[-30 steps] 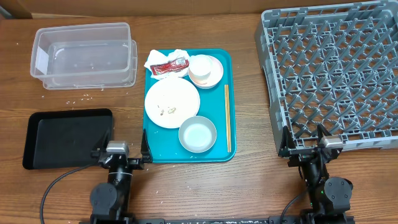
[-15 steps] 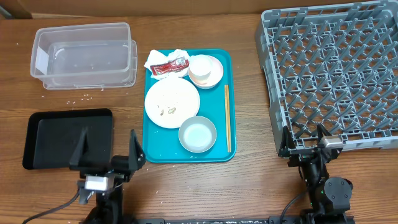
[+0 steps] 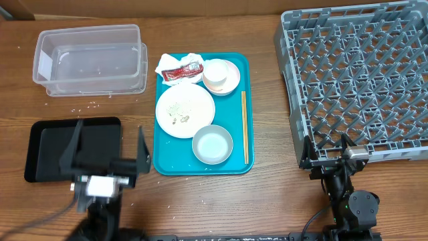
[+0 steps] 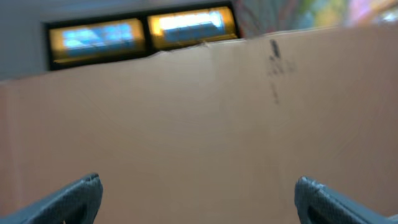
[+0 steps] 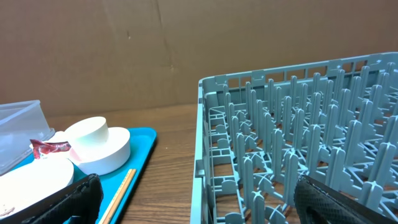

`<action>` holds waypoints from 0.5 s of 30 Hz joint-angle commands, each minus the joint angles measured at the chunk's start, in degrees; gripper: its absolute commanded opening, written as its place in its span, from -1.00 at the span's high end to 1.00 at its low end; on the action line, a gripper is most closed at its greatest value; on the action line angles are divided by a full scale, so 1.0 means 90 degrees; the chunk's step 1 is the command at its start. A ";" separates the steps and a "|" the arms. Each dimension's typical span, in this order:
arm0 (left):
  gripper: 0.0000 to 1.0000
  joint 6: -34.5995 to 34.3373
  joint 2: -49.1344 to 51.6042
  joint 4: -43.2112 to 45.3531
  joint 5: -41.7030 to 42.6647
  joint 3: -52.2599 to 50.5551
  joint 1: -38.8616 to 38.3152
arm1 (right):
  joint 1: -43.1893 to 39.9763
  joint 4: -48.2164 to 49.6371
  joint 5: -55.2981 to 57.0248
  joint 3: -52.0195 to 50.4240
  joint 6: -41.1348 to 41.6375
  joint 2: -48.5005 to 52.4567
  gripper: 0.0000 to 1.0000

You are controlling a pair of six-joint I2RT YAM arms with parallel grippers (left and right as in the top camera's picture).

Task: Sort waste into correct bins and load items into the dishwasher
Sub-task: 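Move the left gripper over the teal tray toward the red wrapper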

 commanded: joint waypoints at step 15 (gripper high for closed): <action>-1.00 0.0874 0.4646 -0.6198 0.2727 0.5586 0.0029 | -0.0012 0.0036 0.0012 -0.0066 -0.0019 -0.0075 -1.00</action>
